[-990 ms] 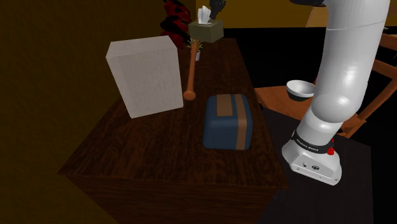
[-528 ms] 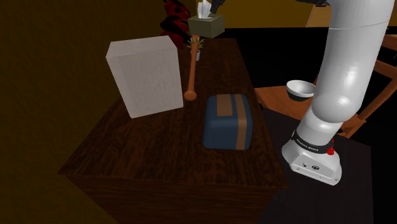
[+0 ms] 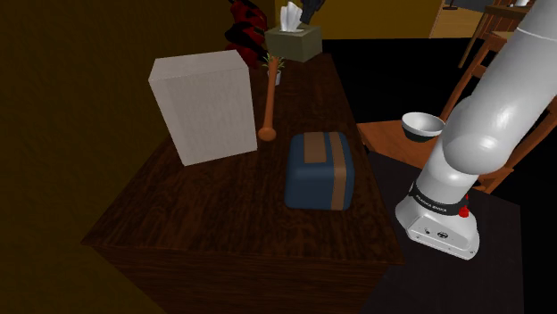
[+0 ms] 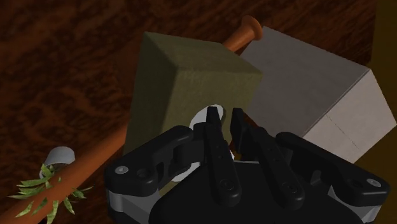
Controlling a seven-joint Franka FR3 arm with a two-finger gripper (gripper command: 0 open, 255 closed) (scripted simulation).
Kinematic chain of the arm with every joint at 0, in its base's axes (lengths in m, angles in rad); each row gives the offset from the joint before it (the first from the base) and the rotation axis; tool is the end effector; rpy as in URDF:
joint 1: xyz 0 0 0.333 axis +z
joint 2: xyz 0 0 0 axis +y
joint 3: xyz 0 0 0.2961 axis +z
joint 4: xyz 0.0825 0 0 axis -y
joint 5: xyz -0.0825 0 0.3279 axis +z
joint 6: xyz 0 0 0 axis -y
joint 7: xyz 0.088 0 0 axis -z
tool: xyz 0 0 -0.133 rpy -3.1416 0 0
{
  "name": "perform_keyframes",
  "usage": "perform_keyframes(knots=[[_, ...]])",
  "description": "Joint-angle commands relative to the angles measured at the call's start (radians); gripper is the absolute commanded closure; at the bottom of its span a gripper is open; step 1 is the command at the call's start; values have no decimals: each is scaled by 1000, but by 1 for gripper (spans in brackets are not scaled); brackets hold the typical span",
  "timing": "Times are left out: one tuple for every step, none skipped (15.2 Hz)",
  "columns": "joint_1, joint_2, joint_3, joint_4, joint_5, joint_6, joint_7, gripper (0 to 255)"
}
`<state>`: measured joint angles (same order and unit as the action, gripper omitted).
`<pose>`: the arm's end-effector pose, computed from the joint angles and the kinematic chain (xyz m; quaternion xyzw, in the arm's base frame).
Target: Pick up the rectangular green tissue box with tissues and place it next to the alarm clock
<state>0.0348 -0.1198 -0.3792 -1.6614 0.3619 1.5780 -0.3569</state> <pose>0.4514 -0.1237 0.6056 -0.9793 -0.0082 -0.0820 0.1848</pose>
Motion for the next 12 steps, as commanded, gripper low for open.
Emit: perform_keyframes(knots=[[13,-83,28,-83,-28,21,39,255],[17,-122,43,-123,-38,32,59,255],[20,-160,59,-162,-48,42,78,255],[22,-197,76,-199,-55,50,98,255],[24,-233,92,-234,-61,57,117,255],[26,-268,108,-268,-66,63,136,255],[26,-303,125,-301,-70,68,155,255],[27,-336,142,-332,-72,72,174,255],[27,-370,159,-361,-74,75,193,255],[28,-402,176,-390,-74,77,212,255],[29,-434,193,-417,-73,79,231,255],[30,-465,210,-443,-71,80,251,255]])
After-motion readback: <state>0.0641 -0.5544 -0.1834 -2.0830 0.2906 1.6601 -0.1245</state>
